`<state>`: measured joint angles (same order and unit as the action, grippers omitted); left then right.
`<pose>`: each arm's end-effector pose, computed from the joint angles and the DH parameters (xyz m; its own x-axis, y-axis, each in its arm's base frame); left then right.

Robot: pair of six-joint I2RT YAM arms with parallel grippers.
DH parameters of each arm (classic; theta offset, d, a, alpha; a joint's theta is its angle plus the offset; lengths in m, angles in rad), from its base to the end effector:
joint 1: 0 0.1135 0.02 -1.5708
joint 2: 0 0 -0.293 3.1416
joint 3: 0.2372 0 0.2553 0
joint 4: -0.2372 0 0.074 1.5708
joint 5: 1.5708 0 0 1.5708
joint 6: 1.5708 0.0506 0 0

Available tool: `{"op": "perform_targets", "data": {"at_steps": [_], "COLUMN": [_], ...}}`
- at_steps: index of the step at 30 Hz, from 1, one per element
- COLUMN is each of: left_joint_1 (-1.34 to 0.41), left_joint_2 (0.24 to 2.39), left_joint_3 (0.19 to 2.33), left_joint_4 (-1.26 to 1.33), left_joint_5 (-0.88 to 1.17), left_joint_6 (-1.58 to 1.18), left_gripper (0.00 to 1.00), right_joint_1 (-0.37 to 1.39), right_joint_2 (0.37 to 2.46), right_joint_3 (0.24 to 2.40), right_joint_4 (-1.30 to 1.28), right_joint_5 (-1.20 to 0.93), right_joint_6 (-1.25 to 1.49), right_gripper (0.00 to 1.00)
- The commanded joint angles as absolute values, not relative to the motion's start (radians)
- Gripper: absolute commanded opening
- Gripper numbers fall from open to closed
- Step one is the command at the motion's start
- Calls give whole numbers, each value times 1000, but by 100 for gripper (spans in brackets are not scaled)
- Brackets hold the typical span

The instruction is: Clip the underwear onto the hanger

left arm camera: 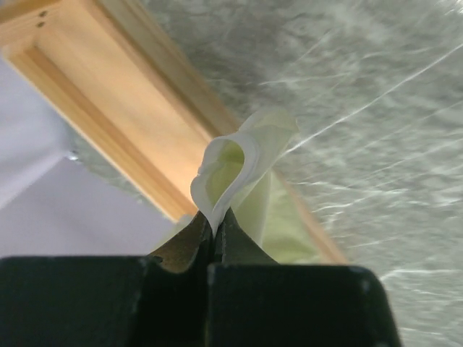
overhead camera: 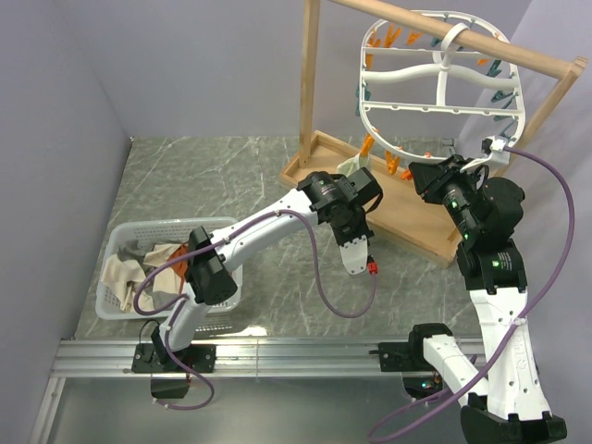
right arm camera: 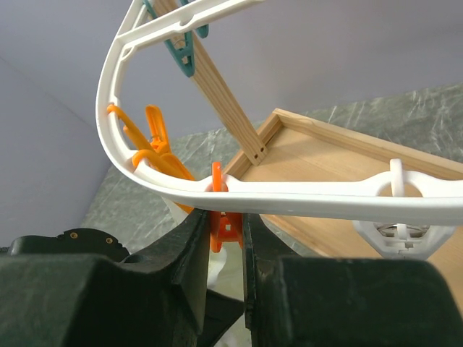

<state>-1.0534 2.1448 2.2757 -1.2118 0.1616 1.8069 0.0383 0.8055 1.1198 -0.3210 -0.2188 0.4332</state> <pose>0.2282 -0.4174 0.3420 0.9725 0.2313 -0.0280 0.2149 -0.8444 0.4907 0.1573 0.0170 0.4577 -0.1128 0.4058 -0.9070 -0.2280 0.8779 0.4211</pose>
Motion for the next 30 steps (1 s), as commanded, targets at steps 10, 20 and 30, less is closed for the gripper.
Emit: {"op": "perform_targets", "data": {"at_steps": [10,20,30], "left_joint_1": [-1020,-963,-969], "left_joint_2": [2117,2079,1999], "left_joint_3": [2362,2364,2319], "left_joint_4": [-1243,-1086,-830], "left_joint_5": [354,503,330], "left_joint_6": [1271,695,413], "left_gripper": [0,0,0], "right_joint_1": [32,34,34], "right_joint_2": [788,784,782], "right_joint_3": [1124,1117,1112], "right_joint_4": [-307,-307,-305], "right_joint_5": [-221,-224,-235], "right_joint_6": [436,439,442], "right_gripper": [0,0,0]}}
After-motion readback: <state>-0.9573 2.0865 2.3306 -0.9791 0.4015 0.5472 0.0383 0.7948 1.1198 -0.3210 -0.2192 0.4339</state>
